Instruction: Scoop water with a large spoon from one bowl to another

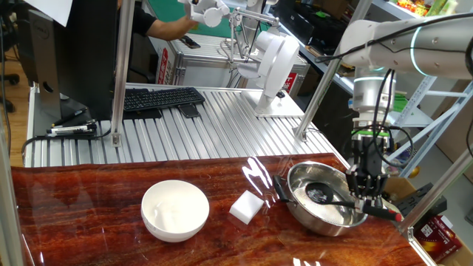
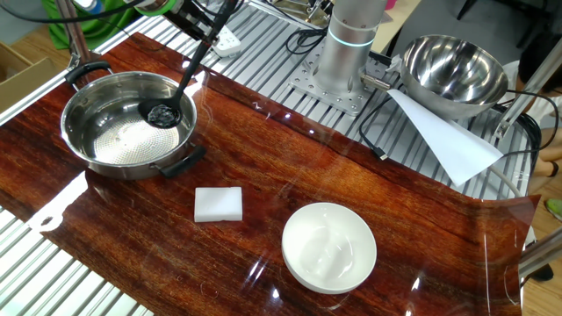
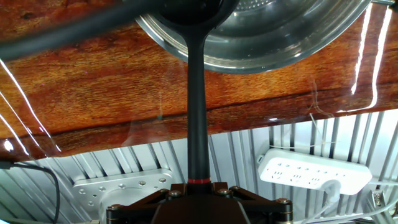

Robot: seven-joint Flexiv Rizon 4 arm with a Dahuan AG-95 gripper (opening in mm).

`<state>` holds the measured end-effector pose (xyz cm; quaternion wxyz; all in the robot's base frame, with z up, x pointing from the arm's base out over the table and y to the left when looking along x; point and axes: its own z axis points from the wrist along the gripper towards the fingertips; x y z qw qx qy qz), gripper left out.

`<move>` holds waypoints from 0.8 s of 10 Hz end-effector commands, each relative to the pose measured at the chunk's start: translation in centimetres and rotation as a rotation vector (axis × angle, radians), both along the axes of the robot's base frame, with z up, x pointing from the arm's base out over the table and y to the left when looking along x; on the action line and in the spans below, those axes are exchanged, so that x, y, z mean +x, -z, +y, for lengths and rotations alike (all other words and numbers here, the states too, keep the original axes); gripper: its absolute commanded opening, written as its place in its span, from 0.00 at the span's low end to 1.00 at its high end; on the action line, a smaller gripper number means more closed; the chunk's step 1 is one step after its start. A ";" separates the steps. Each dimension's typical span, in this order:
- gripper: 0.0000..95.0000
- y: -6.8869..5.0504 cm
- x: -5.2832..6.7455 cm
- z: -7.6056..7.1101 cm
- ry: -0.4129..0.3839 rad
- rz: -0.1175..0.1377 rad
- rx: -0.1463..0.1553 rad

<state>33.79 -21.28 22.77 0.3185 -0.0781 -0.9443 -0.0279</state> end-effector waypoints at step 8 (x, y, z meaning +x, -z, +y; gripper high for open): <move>0.00 0.1 -0.1 0.1 -0.017 -0.026 0.014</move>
